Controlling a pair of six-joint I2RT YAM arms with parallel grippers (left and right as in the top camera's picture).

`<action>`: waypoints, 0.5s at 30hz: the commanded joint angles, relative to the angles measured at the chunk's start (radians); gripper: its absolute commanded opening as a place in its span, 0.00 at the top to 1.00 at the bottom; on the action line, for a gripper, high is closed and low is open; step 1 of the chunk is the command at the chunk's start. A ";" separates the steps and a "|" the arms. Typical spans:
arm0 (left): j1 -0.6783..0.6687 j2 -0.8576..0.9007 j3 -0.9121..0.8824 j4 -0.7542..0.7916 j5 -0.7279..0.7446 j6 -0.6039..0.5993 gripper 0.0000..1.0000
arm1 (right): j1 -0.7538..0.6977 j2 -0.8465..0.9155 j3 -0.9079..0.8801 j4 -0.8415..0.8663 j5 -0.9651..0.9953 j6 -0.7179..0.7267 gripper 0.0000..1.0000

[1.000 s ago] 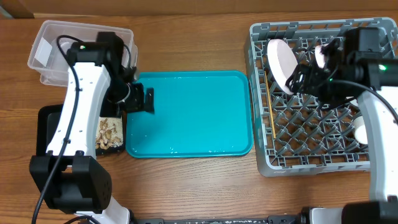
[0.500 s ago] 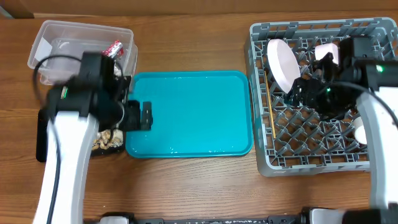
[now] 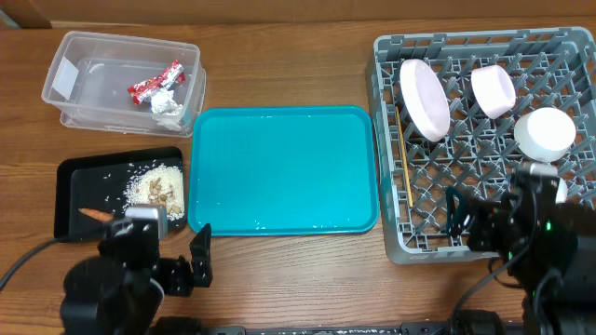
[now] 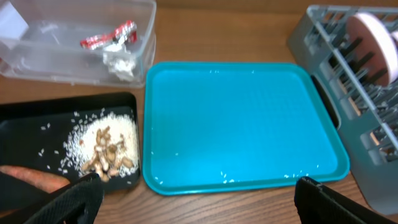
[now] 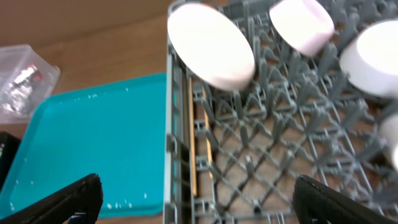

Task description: Sort waste into correct bins and load items into the dishwasher

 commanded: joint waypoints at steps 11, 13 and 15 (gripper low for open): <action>-0.002 -0.044 -0.014 -0.143 -0.015 -0.015 0.00 | -0.001 -0.040 -0.020 -0.102 0.032 0.006 0.00; -0.002 -0.044 -0.014 -0.143 -0.015 -0.015 0.00 | -0.001 -0.040 -0.020 -0.105 0.032 0.006 0.00; -0.002 -0.044 -0.014 -0.143 -0.015 -0.015 0.00 | -0.001 -0.040 -0.020 -0.105 0.032 0.006 0.00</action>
